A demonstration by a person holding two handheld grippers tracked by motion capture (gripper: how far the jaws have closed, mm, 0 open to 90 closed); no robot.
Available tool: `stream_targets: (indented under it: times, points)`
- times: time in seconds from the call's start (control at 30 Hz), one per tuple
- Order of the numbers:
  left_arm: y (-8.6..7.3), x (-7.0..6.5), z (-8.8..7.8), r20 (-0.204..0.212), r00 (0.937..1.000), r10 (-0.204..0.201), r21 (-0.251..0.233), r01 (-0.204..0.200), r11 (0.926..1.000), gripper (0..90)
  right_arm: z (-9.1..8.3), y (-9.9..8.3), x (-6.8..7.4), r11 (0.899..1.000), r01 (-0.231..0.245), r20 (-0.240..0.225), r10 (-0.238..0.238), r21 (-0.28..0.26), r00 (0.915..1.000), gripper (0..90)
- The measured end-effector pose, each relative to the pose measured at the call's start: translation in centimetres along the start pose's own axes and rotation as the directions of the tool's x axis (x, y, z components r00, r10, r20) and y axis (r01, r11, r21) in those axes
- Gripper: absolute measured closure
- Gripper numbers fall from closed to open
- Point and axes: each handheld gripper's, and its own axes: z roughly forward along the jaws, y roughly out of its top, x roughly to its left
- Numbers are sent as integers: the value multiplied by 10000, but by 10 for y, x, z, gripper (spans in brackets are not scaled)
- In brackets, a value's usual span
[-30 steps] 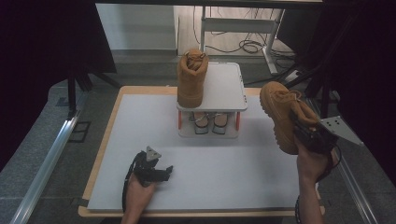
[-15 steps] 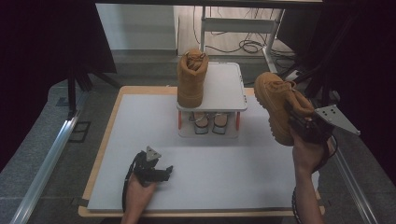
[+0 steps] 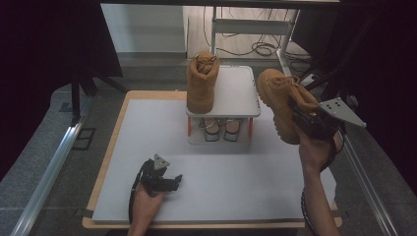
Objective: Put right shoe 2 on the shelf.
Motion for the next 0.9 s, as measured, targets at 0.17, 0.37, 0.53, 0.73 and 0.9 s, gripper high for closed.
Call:
stream_targets:
  times: [0.17,0.37,0.53,0.73,0.9]
  points:
    - [0,0,0,3,10000,-2,-23,2,10000,128,9,4,6,10000,25,-254,-24,34,9997,548]
    - [0,0,0,8,10000,3,-5,-3,10000,128,20,8,14,10000,89,-437,-88,30,9990,547]
    - [0,0,0,5,10000,-2,-27,2,10000,128,30,12,22,9999,127,-605,-126,18,9981,546]
    - [0,0,0,4,10000,0,-25,0,10000,128,43,14,30,9998,176,-823,-173,34,9965,545]
    - [0,0,0,4,10000,5,-28,-5,10000,128,55,15,36,9998,190,-942,-181,89,9954,545]
